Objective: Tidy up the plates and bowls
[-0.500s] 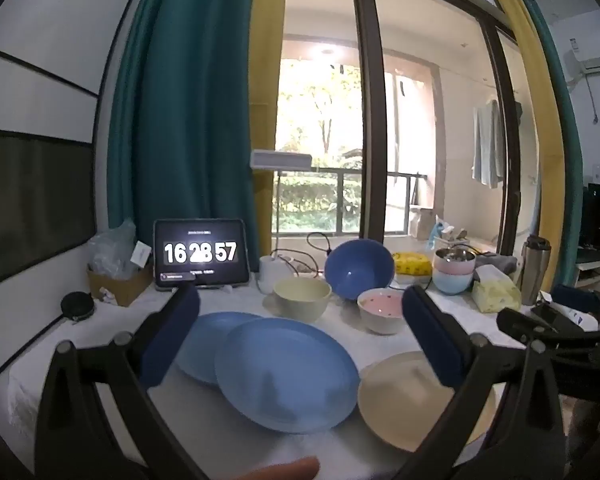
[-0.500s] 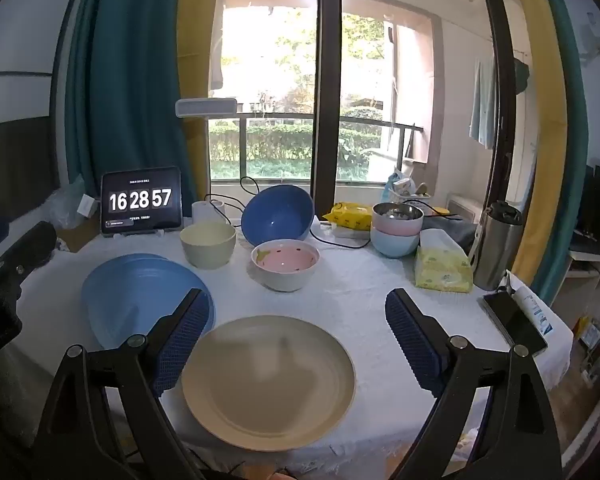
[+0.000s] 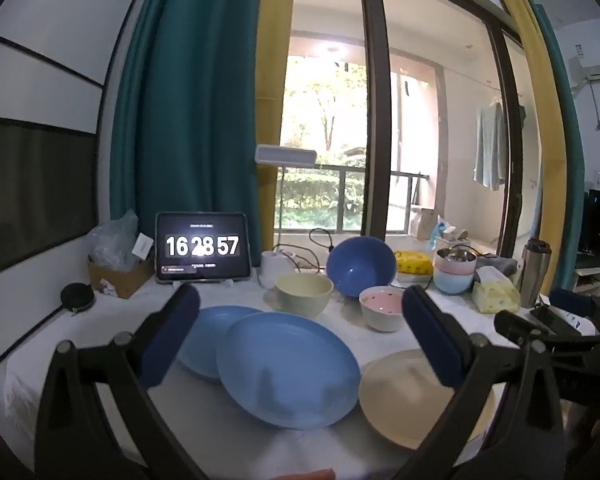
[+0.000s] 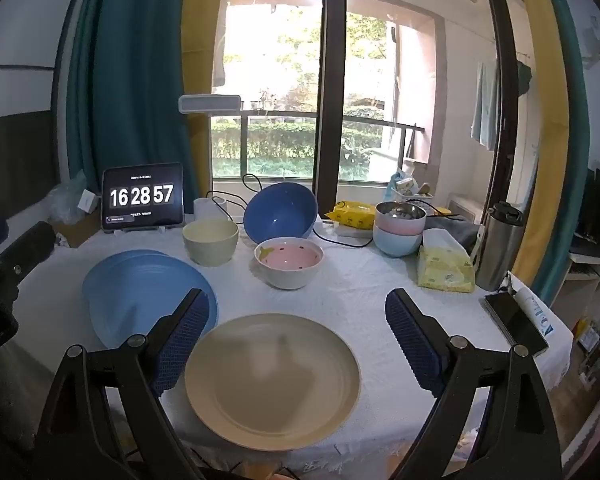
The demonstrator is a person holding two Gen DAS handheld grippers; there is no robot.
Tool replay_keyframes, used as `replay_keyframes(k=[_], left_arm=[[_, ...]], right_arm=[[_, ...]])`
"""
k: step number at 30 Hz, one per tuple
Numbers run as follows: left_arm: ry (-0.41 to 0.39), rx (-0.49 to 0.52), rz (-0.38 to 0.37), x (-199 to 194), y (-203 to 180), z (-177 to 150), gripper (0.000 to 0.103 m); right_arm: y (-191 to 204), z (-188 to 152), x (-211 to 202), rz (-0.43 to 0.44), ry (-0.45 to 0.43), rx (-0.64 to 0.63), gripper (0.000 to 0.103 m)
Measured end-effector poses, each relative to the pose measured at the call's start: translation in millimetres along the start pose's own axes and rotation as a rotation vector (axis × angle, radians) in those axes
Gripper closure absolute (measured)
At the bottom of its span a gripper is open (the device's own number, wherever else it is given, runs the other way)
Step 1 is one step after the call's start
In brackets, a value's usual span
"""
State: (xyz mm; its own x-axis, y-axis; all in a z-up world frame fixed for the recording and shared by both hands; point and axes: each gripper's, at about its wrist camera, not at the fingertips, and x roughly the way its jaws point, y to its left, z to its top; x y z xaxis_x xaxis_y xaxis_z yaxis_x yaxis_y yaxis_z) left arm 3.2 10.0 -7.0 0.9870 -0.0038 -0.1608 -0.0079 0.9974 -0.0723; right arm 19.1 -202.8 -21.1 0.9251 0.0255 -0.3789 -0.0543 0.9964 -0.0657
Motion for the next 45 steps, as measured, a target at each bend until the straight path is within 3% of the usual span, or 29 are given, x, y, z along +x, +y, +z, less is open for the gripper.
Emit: replay_keyframes(k=[45], left_arm=[[0.005,0.008,0.013,-2.1,-1.2,2.6,0.001]], right_arm=[[-2.9,-0.4,1.7,-0.005,0.006,0.023,0.011]])
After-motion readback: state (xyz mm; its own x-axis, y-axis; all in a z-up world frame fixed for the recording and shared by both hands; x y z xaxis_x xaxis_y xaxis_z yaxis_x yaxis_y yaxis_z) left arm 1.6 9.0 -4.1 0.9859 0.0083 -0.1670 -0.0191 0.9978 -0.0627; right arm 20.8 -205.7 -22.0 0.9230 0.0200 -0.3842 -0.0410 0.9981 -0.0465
